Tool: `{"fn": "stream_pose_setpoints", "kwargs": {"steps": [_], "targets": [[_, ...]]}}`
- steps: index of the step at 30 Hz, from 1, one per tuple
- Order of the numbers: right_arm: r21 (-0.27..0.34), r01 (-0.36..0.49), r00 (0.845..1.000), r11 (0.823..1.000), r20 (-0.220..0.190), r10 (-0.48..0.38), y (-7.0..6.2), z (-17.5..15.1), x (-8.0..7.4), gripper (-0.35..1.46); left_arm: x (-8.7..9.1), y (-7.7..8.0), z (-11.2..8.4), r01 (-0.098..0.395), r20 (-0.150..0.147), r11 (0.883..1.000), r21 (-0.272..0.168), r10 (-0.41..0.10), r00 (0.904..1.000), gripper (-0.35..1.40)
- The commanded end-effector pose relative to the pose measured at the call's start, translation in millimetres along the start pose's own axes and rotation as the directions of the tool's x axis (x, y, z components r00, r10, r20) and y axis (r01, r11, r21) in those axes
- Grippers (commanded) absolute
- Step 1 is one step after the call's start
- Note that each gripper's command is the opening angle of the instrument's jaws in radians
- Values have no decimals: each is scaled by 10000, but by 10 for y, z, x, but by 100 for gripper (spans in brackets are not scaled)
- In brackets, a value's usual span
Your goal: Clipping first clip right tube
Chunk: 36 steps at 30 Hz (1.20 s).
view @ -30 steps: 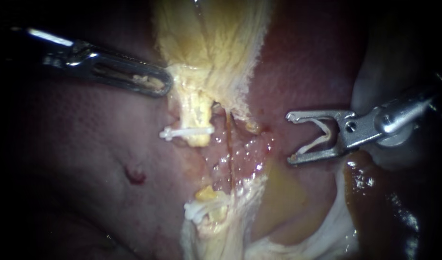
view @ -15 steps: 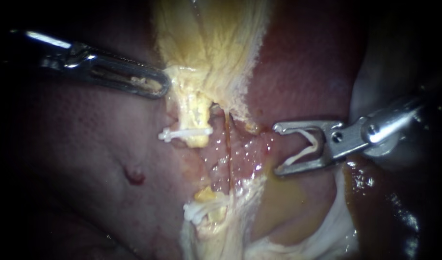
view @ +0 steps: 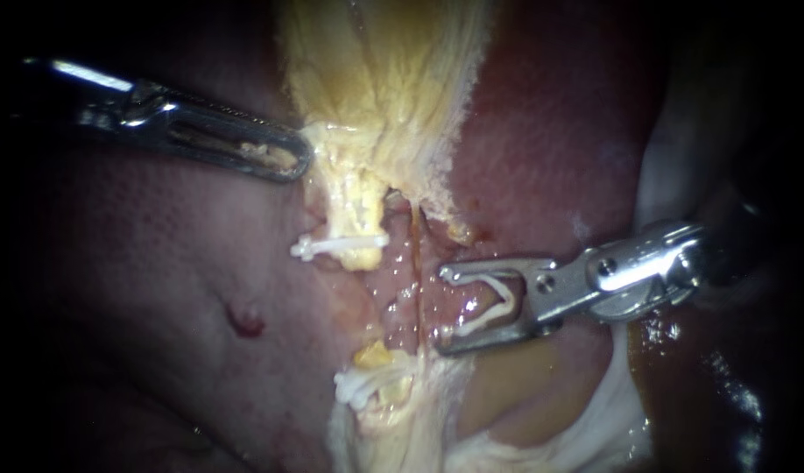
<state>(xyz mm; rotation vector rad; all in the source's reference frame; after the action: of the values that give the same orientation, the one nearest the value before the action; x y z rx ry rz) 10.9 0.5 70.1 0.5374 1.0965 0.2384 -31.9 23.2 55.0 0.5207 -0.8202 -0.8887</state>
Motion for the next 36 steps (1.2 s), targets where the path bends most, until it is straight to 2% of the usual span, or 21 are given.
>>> {"fn": "stream_pose_setpoints", "kwargs": {"steps": [1, 6, 15, 22, 29, 36], "targets": [[83, -162, 9998, 9998, -103, 163, 1, 3, 0, 49, 0, 0, 0, -1, 0, 10000, 0, 1, 10000, -35], [371, -765, 9955, 9964, -537, 785, 4, 15, -2, 49, 0, 0, 0, -2, 1, 10000, -3, 2, 10000, -35], [1407, -1798, 9696, 9736, -1420, 1995, 3, 39, -4, 49, 1, 1, 2, -10, 4, 10000, -8, 10, 10000, -35], [2243, -2164, 9568, 9502, -1449, 2521, -4, 50, -9, 49, 2, 1, 3, -12, 6, 10000, -13, 12, 10000, -35], [2660, -2386, 9477, 9340, -1459, 2837, -11, 52, -9, 49, 2, 1, 3, -14, 8, 10000, -18, 14, 10000, -35], [2800, -2421, 9468, 9290, -1409, 2892, -16, 50, -12, 49, 2, 1, 3, -14, 8, 10000, -18, 14, 10000, -35]]}}
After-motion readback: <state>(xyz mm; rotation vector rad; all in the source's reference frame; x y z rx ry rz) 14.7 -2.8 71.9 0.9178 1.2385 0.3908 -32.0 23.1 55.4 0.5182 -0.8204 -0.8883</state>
